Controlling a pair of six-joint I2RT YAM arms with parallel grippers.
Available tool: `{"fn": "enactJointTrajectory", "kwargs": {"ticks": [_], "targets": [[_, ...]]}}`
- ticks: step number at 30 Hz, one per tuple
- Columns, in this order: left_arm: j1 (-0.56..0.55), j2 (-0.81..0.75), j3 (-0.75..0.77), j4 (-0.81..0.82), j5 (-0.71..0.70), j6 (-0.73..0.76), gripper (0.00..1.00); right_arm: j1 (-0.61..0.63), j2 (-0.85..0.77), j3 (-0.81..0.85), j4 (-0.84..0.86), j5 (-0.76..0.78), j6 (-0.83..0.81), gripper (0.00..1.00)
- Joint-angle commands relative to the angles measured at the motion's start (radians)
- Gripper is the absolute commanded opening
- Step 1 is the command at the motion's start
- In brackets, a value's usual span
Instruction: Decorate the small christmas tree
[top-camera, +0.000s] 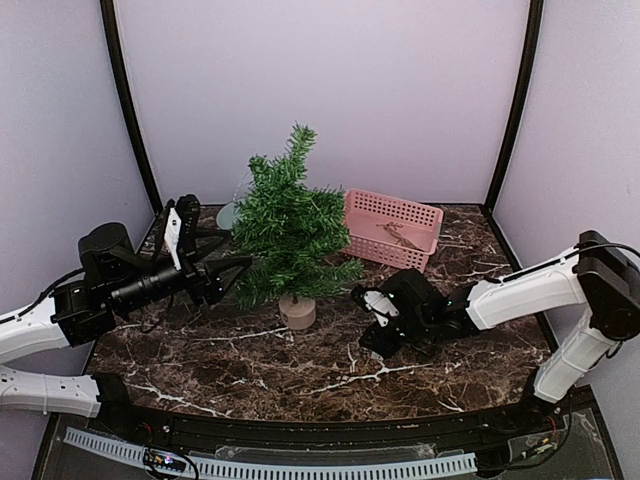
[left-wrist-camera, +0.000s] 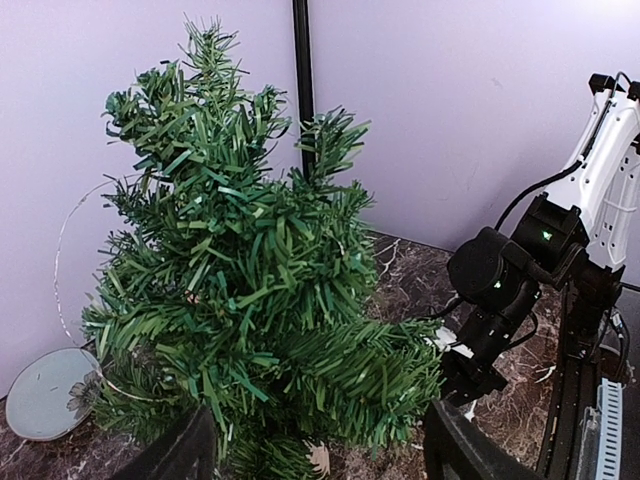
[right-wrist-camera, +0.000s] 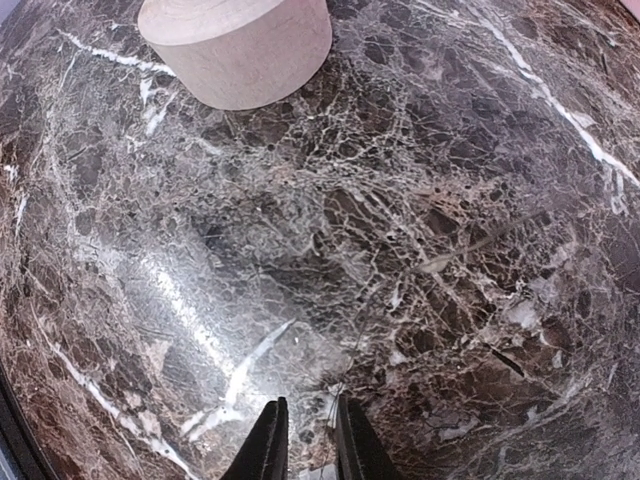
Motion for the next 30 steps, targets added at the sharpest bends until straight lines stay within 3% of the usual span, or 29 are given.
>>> {"fn": "enactJointTrajectory", "kwargs": {"ticks": [1,8,13,18,25,28,30], "targets": [[-0.001,-0.011,-0.013,0.028,-0.009,0.008,0.73,0.009,0.01,0.011,0.011,-0.019,-0.003,0.2],[-0.001,-0.005,-0.01,0.033,-0.006,0.012,0.73,0.009,0.024,-0.015,-0.011,-0.015,0.006,0.18],[-0.001,-0.003,-0.01,0.038,-0.008,0.016,0.73,0.011,0.008,-0.021,-0.029,-0.012,0.002,0.01],[-0.001,-0.003,-0.014,0.047,-0.026,0.002,0.72,0.043,-0.048,0.002,-0.089,-0.035,-0.022,0.0],[0.0,0.009,0.033,-0.01,-0.242,-0.073,0.73,0.219,-0.136,0.15,-0.355,0.041,-0.07,0.0],[0.0,-0.001,0.034,-0.007,-0.249,-0.079,0.73,0.318,-0.167,0.239,-0.484,0.079,-0.071,0.0],[0.001,-0.016,0.012,0.015,-0.173,-0.052,0.73,0.379,-0.185,0.294,-0.558,0.097,-0.059,0.0]]}}
